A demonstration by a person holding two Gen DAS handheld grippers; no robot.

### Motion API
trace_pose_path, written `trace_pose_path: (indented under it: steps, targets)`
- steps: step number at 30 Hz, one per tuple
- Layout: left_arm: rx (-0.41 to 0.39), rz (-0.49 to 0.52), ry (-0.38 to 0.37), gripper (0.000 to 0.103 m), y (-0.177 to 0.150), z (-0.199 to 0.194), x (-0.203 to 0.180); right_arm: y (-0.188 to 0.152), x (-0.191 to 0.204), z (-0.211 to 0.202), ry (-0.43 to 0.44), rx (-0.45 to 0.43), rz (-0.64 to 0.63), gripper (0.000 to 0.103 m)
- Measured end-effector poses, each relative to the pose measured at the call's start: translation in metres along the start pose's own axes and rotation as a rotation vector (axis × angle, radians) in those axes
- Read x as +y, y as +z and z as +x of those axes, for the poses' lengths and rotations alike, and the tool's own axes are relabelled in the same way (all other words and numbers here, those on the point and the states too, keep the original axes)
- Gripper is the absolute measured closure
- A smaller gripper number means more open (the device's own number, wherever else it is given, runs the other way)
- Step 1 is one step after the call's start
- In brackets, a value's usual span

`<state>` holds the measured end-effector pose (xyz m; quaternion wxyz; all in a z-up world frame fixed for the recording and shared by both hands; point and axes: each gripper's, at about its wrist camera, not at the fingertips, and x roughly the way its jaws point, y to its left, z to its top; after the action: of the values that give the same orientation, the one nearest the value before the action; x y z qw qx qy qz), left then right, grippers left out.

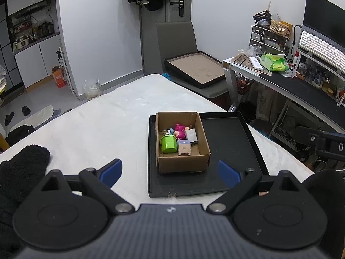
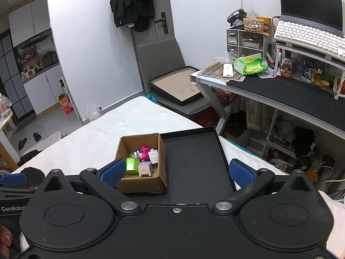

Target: Organize rigid objects

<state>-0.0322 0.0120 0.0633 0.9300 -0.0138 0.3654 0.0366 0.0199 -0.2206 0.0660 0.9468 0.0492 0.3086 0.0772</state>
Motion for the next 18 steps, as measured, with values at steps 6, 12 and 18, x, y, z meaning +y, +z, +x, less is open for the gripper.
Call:
trace_pose_path:
  steps: [6, 12, 18]
  targets:
    - [-0.001, -0.001, 0.001, 0.008, -0.0003, 0.0000, 0.0002, 0.0001, 0.0013, -0.0003, -0.003, -0.001, -0.001, 0.000]
    - [0.002, -0.002, -0.006, 0.008, -0.0006, -0.0019, 0.0001, -0.0002, 0.0018, -0.0039, 0.016, 0.000, 0.005, 0.000]
    - [0.001, -0.017, -0.010, 0.008, -0.0035, -0.0055, -0.0003, -0.0005, 0.0038, -0.0059, 0.017, -0.004, -0.008, 0.000]
